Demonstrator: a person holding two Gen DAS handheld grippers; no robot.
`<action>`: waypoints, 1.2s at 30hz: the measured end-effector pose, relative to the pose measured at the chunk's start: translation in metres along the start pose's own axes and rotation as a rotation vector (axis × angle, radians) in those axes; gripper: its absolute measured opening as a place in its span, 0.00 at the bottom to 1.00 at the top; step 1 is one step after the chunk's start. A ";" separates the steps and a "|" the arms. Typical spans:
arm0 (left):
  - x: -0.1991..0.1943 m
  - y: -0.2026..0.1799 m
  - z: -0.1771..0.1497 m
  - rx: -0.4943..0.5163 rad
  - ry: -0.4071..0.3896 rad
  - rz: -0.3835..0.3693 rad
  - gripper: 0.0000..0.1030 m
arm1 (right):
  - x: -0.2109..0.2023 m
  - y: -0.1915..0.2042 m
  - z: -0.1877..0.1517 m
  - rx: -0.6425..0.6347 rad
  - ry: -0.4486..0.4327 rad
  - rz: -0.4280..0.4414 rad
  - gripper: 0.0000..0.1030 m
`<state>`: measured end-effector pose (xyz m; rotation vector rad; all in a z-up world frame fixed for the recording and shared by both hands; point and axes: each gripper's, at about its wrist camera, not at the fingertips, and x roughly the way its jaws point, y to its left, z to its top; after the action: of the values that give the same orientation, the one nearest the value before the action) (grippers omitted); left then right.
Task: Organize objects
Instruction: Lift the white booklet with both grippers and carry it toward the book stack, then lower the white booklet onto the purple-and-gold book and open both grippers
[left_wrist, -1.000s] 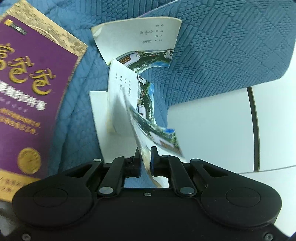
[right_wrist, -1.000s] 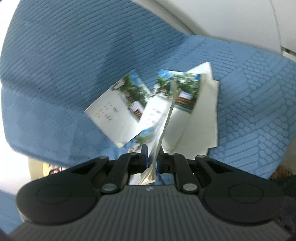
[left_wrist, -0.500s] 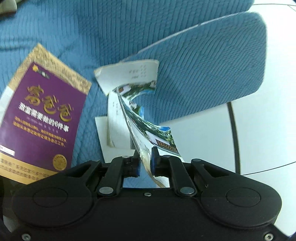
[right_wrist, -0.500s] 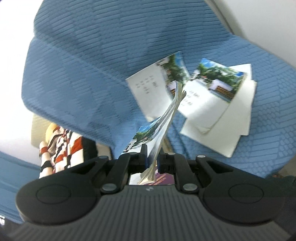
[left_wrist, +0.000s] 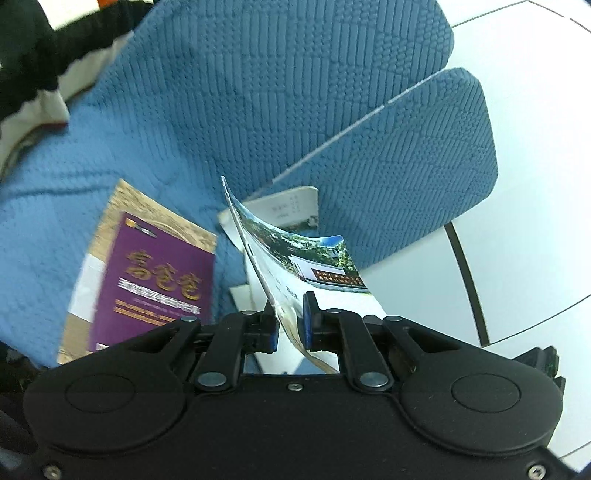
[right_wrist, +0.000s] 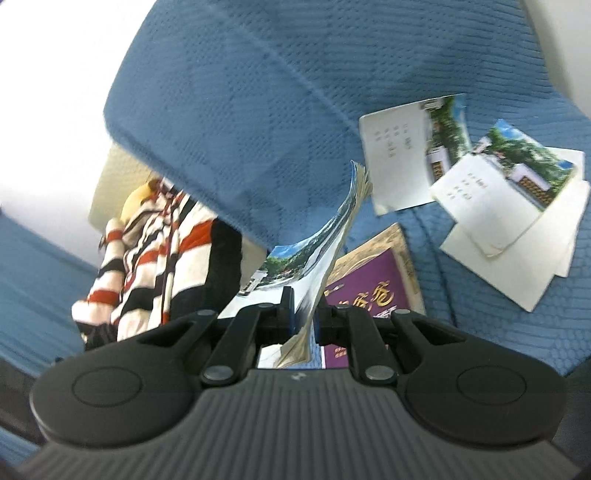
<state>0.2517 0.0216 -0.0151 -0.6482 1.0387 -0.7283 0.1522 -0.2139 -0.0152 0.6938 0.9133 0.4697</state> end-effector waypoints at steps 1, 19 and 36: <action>-0.003 0.004 -0.001 0.005 -0.006 0.006 0.10 | 0.004 0.002 -0.003 -0.011 0.006 0.001 0.12; 0.024 0.095 -0.034 -0.023 -0.017 0.092 0.13 | 0.081 -0.013 -0.045 -0.168 0.072 -0.047 0.12; 0.068 0.130 -0.051 -0.012 0.072 0.253 0.09 | 0.120 -0.055 -0.070 -0.241 0.105 -0.263 0.12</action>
<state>0.2560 0.0394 -0.1693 -0.4922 1.1680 -0.5271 0.1624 -0.1516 -0.1512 0.3264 1.0111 0.3755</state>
